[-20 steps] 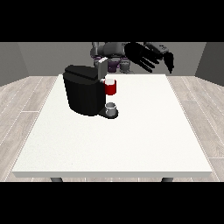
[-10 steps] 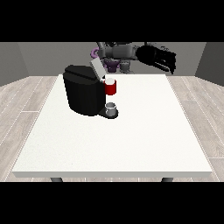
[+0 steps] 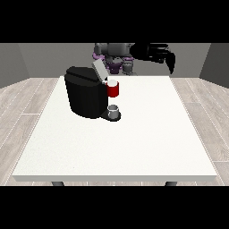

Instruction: Insert the coffee pod into the coffee machine and close the lid

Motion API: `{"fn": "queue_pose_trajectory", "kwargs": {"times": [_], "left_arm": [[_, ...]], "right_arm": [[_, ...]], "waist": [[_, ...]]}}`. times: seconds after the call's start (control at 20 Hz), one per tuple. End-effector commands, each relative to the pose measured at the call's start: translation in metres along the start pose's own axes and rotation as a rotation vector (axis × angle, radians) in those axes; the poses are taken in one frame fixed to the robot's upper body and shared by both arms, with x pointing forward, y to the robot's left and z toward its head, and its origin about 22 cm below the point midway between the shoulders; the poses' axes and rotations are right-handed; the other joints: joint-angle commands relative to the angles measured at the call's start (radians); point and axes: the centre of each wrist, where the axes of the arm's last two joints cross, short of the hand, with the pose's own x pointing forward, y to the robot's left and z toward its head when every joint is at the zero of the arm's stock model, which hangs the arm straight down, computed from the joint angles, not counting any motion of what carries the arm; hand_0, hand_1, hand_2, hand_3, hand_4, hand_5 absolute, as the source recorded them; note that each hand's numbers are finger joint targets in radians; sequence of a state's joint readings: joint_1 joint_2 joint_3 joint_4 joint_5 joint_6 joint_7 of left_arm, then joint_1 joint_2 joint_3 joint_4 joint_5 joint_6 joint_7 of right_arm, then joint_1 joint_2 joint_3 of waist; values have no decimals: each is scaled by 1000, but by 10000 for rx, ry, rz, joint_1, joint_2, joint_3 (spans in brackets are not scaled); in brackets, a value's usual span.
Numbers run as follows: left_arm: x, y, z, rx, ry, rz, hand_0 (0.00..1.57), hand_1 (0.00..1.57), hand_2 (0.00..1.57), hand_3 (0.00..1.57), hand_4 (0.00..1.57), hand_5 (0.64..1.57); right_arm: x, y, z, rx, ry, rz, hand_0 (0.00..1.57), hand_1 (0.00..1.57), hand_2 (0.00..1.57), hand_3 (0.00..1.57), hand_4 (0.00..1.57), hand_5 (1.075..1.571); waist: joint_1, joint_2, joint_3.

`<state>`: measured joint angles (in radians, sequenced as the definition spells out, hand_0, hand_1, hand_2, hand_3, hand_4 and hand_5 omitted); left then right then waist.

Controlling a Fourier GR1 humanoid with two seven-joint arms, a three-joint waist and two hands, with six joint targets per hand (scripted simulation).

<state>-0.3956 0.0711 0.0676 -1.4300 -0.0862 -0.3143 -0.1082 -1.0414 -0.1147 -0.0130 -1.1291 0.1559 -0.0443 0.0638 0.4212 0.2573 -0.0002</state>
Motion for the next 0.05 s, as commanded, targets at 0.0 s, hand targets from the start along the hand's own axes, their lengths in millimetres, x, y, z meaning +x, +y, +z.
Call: {"fn": "queue_pose_trajectory", "kwargs": {"times": [0.0], "left_arm": [[-15, 20, 17, 748, 630, 253, 0, 0, 0, 0, 266, 1571]], "right_arm": [[-21, 53, 25, 850, -100, -802, 0, 0, 0, 0, 259, 1571]], "waist": [[-856, -732, 0]]}}
